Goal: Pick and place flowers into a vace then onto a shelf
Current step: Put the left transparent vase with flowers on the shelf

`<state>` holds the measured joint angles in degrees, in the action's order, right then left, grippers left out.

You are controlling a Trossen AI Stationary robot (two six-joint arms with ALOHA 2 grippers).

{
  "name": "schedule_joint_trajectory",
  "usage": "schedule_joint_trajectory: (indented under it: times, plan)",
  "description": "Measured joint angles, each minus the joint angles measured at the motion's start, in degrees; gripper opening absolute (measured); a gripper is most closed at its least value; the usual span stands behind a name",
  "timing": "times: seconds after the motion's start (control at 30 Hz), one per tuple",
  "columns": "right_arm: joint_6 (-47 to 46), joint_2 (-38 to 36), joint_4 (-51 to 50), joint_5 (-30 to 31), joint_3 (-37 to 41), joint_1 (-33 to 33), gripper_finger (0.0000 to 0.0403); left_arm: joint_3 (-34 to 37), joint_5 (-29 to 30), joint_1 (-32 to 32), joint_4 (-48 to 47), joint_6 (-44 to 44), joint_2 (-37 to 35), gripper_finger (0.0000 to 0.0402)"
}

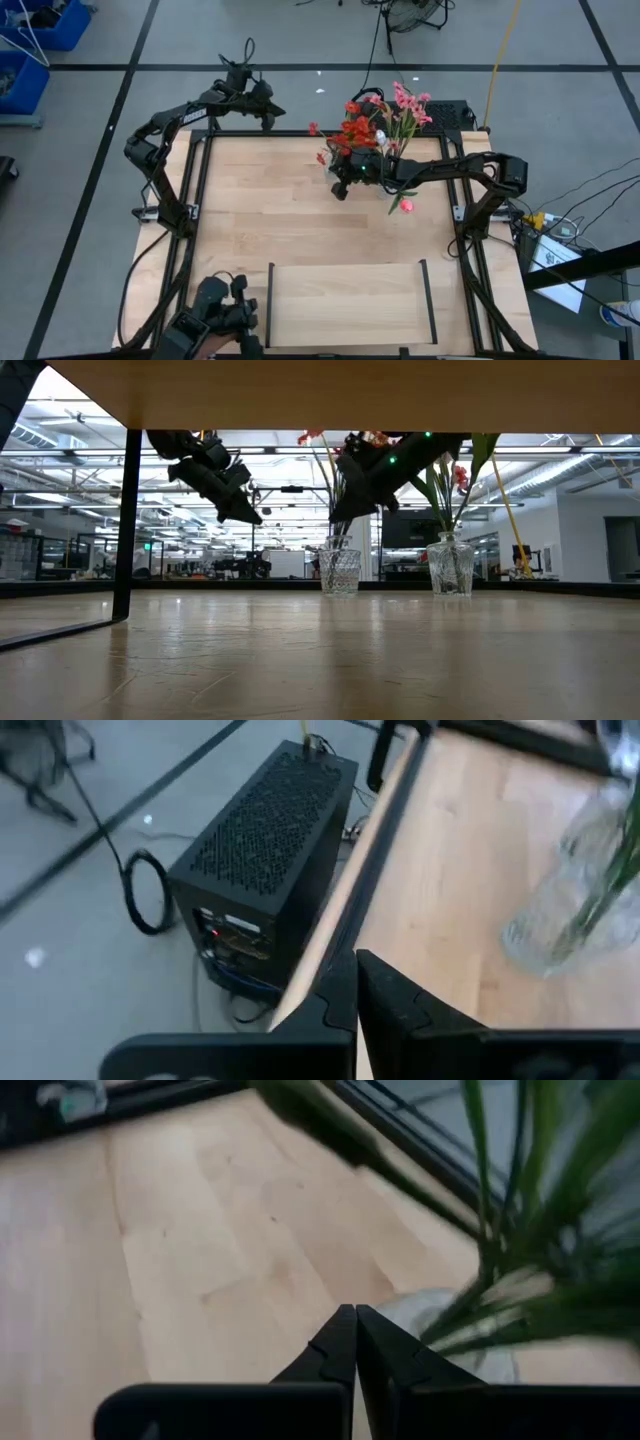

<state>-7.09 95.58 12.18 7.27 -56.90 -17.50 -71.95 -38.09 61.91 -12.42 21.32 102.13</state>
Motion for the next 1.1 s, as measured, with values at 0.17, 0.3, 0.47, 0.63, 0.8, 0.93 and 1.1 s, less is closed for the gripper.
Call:
schedule_joint_trajectory:
  times: [0.17,0.3,0.47,0.63,0.8,0.93,1.1]
  plan:
    - [-11.7,-0.43,-0.01,-0.02,0.0,0.0,0.0009,-0.67,-6.13,2.54,-0.29,-6.53,0.0,0.0007]
    - [-18.69,-1.45,0.89,-0.05,0.02,0.68,0.001,-0.67,-7.9,3.58,-0.38,-11.59,0.0,0.0008]
    - [-28.5,-2.21,2.14,0.02,-0.02,1.89,0.001,-0.67,-11.95,3.64,-1.06,-12.6,0.02,0.0004]
    - [-41.43,-2.21,1.97,0.0,-0.02,2.42,0.0015,-0.67,-15.16,2.71,-1.19,-17.08,0.02,0.0014]
    - [-49.89,-2.4,1.55,-0.02,0.02,3.51,0.0038,-0.67,-20.63,1.03,-2.06,-19.6,0.04,0.0018]
    - [-56.26,-2.63,0.53,0.01,0.02,4.74,0.0067,-0.67,-20.52,0.15,-2.14,-23.47,0.04,0.0018]
    - [-62.72,-2.61,-0.65,0.18,0.03,4.87,0.0105,-0.67,-19.04,-0.33,-1.98,-27.82,0.07,0.0019]
